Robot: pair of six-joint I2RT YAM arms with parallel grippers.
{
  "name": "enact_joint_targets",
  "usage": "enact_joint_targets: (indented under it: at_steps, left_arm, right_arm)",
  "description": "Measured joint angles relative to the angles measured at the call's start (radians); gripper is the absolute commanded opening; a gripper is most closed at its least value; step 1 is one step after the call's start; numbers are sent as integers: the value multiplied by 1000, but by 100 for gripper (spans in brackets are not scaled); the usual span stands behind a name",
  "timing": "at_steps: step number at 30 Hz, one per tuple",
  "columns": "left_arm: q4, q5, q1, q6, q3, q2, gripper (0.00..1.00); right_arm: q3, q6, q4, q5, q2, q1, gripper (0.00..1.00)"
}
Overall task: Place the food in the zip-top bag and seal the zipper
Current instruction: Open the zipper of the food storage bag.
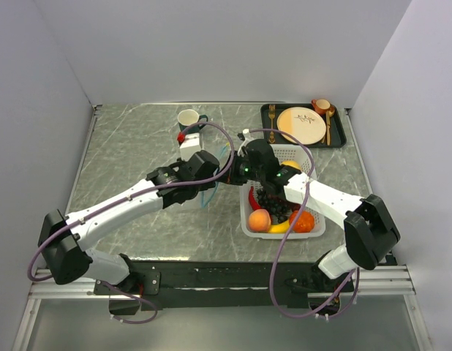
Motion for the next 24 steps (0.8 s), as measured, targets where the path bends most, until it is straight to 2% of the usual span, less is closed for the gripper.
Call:
enact_joint_targets:
  at_steps: [2,5,15,17,24]
  left_arm:
    - [0,-2,0,-1,3,11,33]
    - [1,-8,0,1,12,27,27]
    - [-10,-38,0,0,60,33,19]
    - [-11,-44,0,0,61,33,15]
    - [-39,-78,0,-48,57,29,9]
  right_arm:
    - [0,-2,0,0,0,0,0]
    - [0,-4,-2,1,0,0,0]
    - [22,-22,-53,24,6,0,0]
    - [32,-25,-63,33,14,0,0]
    - [129,-62,-156,97,104,0,0]
